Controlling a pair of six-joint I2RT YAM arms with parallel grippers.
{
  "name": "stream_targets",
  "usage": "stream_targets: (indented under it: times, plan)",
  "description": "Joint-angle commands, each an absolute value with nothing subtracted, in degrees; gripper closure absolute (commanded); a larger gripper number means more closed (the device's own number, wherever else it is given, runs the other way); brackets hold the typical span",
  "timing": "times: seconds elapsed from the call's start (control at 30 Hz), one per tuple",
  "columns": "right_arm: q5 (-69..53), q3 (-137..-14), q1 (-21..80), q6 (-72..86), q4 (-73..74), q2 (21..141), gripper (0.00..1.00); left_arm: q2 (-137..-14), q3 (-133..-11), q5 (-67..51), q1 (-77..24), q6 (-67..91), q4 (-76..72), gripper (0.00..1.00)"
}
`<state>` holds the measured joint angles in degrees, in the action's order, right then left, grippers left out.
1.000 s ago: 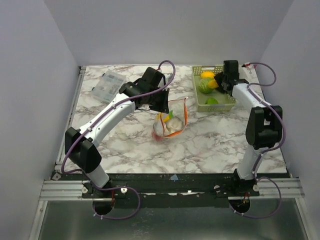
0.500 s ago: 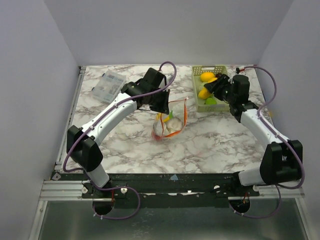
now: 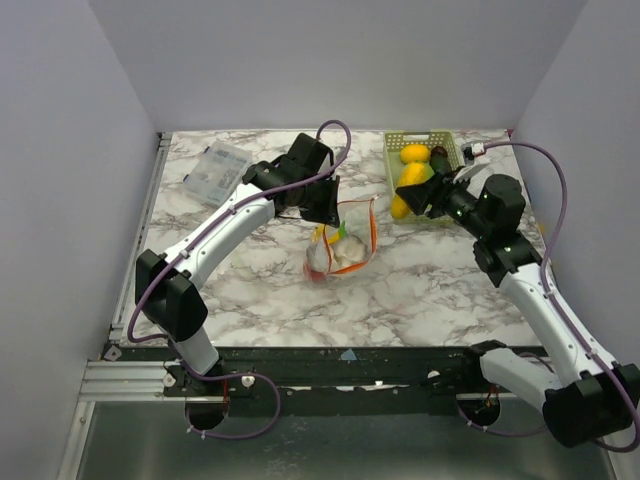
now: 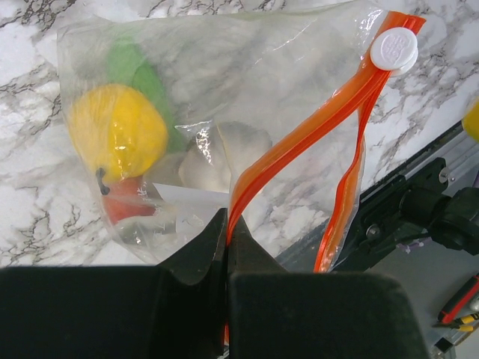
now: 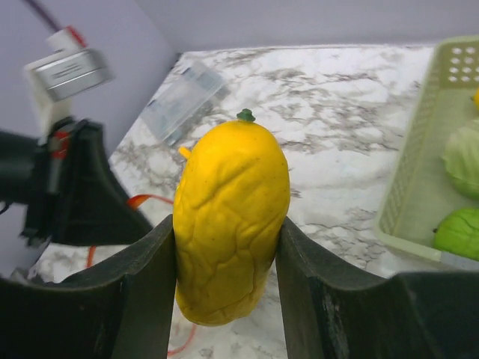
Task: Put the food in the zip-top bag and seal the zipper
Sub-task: Place the fake fruit in the zipper food storage bag.
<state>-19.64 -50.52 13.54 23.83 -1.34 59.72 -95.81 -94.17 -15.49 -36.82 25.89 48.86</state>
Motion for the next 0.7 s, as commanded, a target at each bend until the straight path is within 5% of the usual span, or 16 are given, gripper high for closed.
stream_targets:
  times: [0.0, 0.43, 0.53, 0.67]
  plan:
    - [-26.4, -51.0, 19.0, 16.7, -3.0, 55.8, 0.95, -94.8, -95.7, -15.3, -36.4, 27.4, 48.9, 1.0]
    - [-1.1, -55.4, 42.4, 5.5, -5.1, 66.3, 0.79, -93.4, -96.6, -14.2, -36.4, 27.2, 50.0, 1.0]
    - [2.7, -52.9, 42.7, 6.7, -8.6, 66.4, 0.54, -92.9, -96.4, -12.9, -36.2, 26.7, 50.1, 1.0]
    - [4.3, -53.1, 42.6, 7.9, -6.7, 67.1, 0.37, -93.0, -96.9, -12.8, -36.2, 26.4, 50.4, 1.0]
